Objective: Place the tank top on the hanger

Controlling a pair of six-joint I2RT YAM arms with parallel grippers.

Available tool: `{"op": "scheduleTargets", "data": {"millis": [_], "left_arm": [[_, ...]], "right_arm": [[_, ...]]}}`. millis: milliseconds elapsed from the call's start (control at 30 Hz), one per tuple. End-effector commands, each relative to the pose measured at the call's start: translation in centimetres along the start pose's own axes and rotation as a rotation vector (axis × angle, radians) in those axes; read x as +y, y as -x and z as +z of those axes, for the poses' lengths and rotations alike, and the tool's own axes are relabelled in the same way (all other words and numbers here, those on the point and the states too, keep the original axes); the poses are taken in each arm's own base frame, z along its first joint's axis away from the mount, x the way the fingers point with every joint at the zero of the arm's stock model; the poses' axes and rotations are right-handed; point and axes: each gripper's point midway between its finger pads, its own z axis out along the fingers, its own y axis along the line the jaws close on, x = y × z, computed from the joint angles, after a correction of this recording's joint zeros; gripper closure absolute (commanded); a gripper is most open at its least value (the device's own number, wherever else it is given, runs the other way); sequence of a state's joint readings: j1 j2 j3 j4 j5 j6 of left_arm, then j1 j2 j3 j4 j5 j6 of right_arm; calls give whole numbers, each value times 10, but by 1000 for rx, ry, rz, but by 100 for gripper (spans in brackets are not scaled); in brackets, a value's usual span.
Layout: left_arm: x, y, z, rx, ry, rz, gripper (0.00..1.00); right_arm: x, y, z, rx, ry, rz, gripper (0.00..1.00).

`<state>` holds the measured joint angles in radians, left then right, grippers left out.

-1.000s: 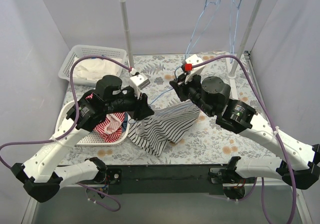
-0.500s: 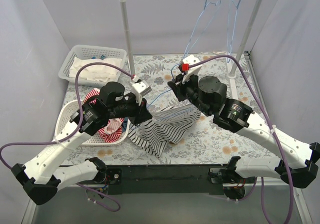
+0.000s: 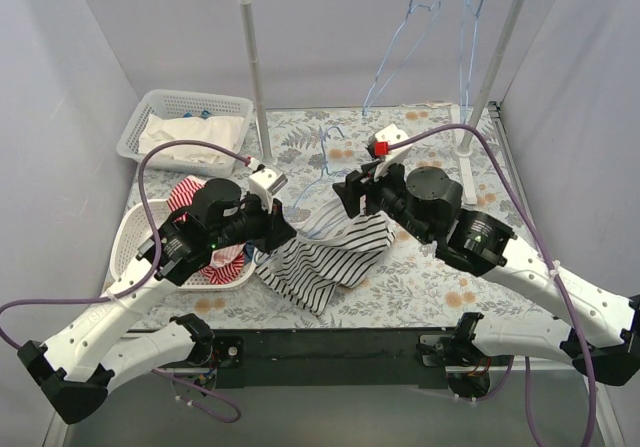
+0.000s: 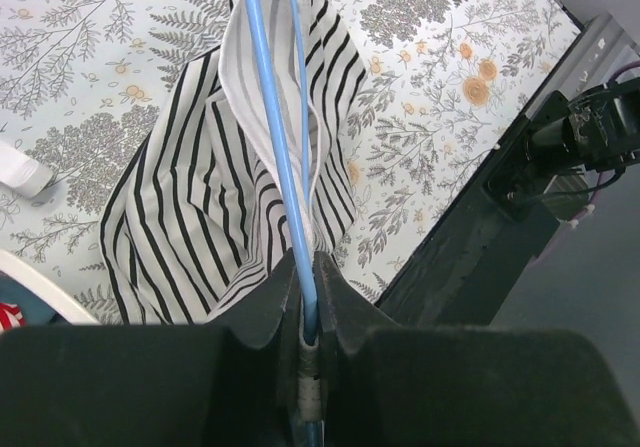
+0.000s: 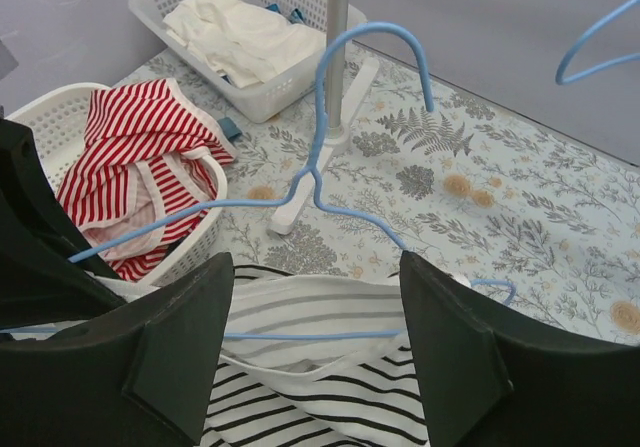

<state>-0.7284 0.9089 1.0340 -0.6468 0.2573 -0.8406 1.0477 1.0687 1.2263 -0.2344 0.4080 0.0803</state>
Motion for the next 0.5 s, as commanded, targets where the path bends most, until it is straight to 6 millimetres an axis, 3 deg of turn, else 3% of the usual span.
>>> {"op": "scheduleTargets", "data": {"millis": [0,167,200,267,367,400,433,467], "left_arm": [[14,25,-10,-127,104,-38,100],[32,61,-31,-276,248,-75,100],[32,75,-38,-315,263,-74,100],[45,91,-42,-361,350,-94,100],[54,120,-50,-425,425,-105,100],[60,123,-38,-403,450,-99,100],[60,144,-47,-451,480,-103,100],[63,151,-43,-451,497,-98,100]], "right_arm": [[-10,2,-19,-39,-28,53,25],[-34,-19,-45,-53,-120,134,24],[-36,-35,-45,-25,-130,132,24],[-41,-44,-51,-27,-145,161,24],[-41,-70,-53,12,-147,180,24],[-40,-77,-54,27,-144,188,24],[-39,-91,-52,55,-141,188,24],[-36,-96,-52,66,-125,197,24]]}}
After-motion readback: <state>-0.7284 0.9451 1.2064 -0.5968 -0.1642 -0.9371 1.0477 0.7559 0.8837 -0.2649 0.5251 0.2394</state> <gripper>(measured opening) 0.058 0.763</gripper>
